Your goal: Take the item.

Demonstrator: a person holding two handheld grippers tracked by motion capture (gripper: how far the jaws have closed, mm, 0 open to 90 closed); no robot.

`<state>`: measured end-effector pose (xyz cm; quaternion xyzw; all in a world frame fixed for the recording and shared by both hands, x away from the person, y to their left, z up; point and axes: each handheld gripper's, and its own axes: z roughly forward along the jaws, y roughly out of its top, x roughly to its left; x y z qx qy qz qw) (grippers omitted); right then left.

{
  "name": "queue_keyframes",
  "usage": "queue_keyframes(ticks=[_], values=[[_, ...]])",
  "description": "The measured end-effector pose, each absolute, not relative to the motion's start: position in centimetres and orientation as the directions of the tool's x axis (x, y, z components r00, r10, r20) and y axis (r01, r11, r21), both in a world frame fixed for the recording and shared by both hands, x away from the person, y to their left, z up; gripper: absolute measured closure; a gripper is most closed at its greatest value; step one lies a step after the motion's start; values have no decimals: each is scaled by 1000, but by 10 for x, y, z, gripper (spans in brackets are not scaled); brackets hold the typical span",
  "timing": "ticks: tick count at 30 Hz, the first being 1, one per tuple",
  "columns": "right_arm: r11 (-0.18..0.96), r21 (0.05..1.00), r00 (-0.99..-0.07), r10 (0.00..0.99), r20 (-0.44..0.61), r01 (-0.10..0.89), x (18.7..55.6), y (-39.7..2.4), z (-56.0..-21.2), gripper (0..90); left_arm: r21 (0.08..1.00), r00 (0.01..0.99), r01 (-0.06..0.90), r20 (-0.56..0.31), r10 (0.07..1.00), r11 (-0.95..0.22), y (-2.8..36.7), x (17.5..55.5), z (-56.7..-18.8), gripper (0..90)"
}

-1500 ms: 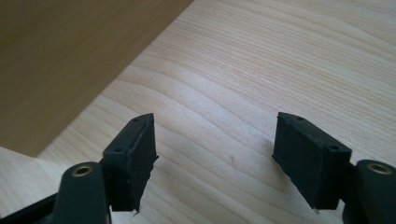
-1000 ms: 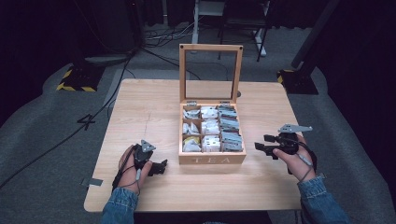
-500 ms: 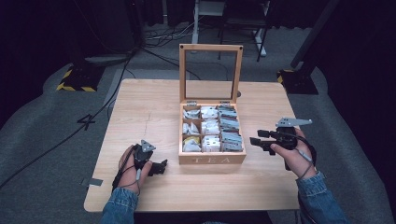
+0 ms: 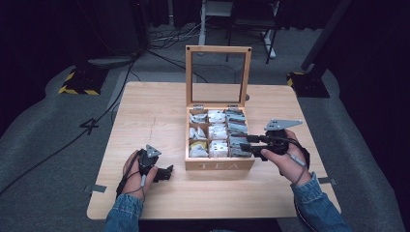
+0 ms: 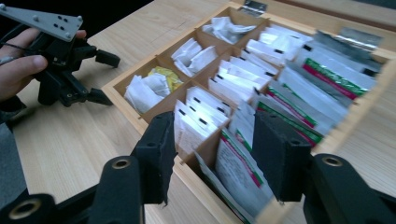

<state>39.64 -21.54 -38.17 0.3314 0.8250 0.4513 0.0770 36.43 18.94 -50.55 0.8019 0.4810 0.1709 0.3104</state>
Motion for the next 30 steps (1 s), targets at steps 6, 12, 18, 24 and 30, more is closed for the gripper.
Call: queue_keyframes(ticks=[6, 12, 18, 24, 30], values=[[412, 785, -807, 562, 180, 462, 402, -189, -387, 524, 664, 479, 664, -25, 877, -344, 189, 365, -506, 1], [423, 784, -823, 537, 187, 454, 409, -175, -393, 536, 664, 479, 664, -24, 877, -344, 189, 365, -506, 1], [395, 802, -828, 521, 206, 448, 414, -170, -393, 551, 663, 479, 664, -24, 877, -344, 189, 364, -506, 1], [396, 799, -828, 518, 212, 452, 423, -164, -397, 577, 663, 479, 665, -24, 878, -344, 189, 364, -506, 1], [421, 772, -826, 517, 227, 476, 437, -161, -404, 616, 663, 479, 665, -25, 877, -344, 189, 365, -506, 1]])
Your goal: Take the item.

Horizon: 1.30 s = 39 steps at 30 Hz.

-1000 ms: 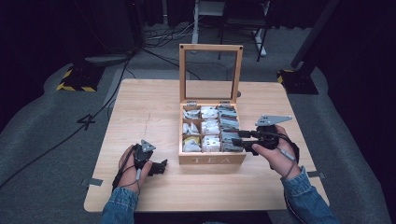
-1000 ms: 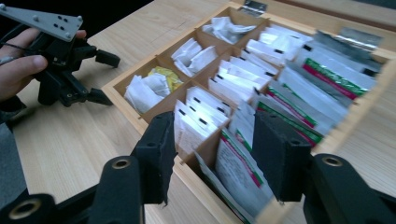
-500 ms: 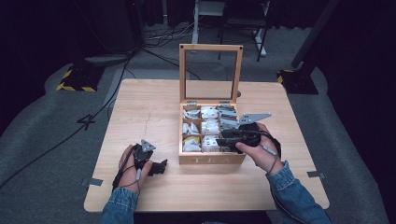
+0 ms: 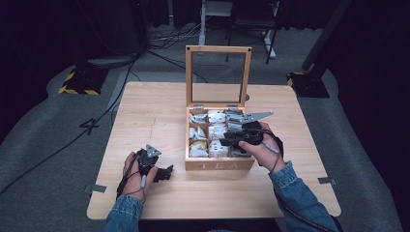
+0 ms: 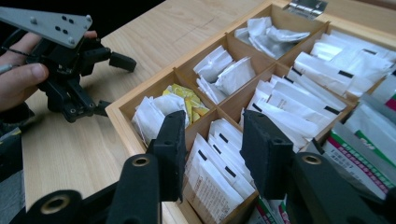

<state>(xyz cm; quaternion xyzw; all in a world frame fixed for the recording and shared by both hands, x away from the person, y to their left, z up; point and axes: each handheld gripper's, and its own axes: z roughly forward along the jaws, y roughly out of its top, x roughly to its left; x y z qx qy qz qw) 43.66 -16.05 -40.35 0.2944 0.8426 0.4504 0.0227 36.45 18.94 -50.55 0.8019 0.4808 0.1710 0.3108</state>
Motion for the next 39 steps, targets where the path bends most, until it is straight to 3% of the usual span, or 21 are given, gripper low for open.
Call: queue_keyframes(ticks=[27, 39], values=[[569, 681, -857, 486, 172, 460, 435, -140, -430, 698, 665, 485, 661, -25, 874, -347, 190, 365, -506, 3], [619, 652, -875, 459, 153, 439, 430, -140, -424, 758, 665, 485, 661, -25, 874, -347, 190, 365, -506, 3]])
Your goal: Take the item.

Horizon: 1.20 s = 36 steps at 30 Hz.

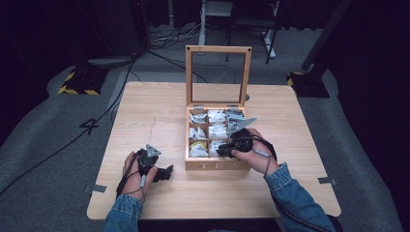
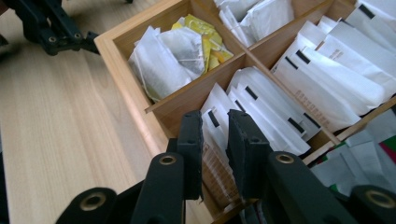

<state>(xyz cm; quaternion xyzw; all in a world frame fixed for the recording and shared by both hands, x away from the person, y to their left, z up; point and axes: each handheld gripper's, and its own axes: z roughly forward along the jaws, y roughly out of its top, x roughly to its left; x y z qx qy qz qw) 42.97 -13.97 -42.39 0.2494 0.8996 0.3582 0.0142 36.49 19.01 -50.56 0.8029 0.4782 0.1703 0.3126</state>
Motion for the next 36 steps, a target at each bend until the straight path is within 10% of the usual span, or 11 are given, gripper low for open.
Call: queue_keyframes(ticks=[15, 36], values=[[661, 608, -881, 450, 147, 439, 432, -137, -435, 844, 665, 485, 662, -25, 874, -347, 190, 365, -506, 3], [504, 787, -888, 444, 117, 355, 419, -156, -394, 861, 664, 490, 659, -22, 871, -354, 190, 366, -505, 1]])
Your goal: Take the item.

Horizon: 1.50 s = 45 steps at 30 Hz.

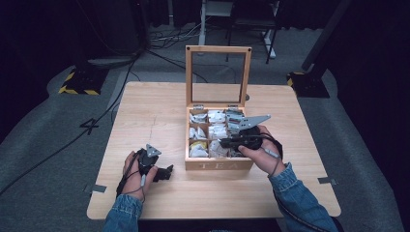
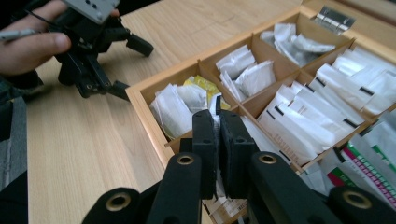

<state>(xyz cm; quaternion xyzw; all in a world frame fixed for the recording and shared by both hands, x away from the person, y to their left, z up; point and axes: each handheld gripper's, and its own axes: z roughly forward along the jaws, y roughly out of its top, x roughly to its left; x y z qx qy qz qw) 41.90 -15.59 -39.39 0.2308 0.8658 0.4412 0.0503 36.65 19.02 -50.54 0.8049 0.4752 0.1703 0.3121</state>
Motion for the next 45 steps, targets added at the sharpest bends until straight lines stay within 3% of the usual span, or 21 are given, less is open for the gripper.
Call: queue_keyframes(ticks=[15, 45], values=[[418, 847, -875, 472, 107, 329, 406, -178, -368, 861, 665, 493, 657, -23, 869, -355, 190, 369, -506, 1], [278, 879, -716, 691, 98, 388, 412, -273, -345, 861, 664, 493, 657, -23, 870, -355, 189, 371, -506, 1]])
